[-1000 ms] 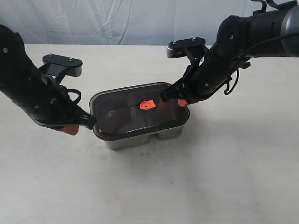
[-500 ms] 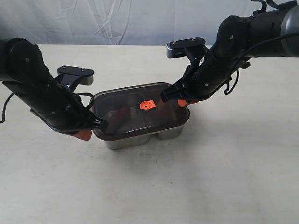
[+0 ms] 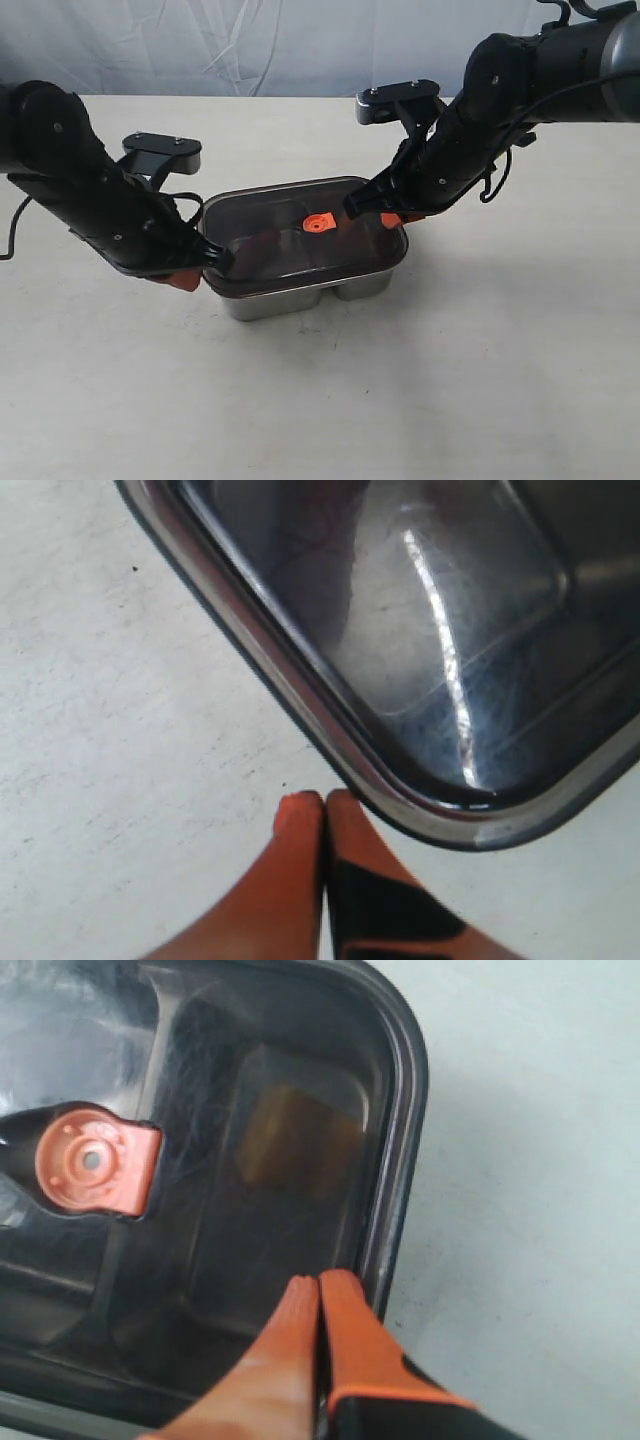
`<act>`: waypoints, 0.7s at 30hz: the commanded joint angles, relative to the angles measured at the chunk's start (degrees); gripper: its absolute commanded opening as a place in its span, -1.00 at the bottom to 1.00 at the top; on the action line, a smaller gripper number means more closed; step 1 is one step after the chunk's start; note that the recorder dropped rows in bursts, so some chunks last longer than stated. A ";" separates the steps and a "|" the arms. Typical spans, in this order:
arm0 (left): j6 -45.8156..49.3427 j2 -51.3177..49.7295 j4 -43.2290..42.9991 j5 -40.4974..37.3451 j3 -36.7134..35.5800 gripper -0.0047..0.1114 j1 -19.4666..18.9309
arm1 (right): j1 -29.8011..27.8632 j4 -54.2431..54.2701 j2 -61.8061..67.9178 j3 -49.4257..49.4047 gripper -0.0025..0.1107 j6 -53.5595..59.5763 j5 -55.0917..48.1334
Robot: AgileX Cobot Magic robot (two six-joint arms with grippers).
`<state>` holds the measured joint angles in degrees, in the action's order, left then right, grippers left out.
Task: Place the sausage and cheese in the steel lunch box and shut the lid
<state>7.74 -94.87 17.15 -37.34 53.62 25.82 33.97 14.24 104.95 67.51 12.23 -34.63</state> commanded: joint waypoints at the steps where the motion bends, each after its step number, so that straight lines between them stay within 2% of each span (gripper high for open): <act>1: 0.23 0.05 0.74 -0.26 -0.01 -0.92 -0.02 | -0.20 -0.63 -0.10 0.23 -0.96 0.25 0.21; 8: -1.59 0.93 -2.64 -4.41 -0.01 -0.92 -0.02 | -0.20 -1.24 -0.10 0.23 -0.96 0.25 -0.03; 11: -3.32 4.45 -3.64 1.20 -0.01 -0.92 -0.02 | -0.31 -2.58 -0.31 0.23 -0.96 0.25 0.88; 12: -3.21 6.96 -1.87 6.88 0.09 -0.92 -0.02 | -0.67 -2.59 -0.73 0.23 -0.96 0.25 2.19; 13: -2.53 7.62 -0.82 8.64 0.22 -0.92 -0.02 | -0.67 -2.28 -0.85 0.23 -0.96 0.25 2.71; 21: -1.12 -1.53 0.32 8.12 5.41 -0.92 -0.02 | -0.67 -0.38 -0.36 0.23 -0.96 0.25 6.73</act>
<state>6.42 -95.14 16.90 -29.91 58.36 25.82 33.61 13.55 104.74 67.51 12.23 -28.99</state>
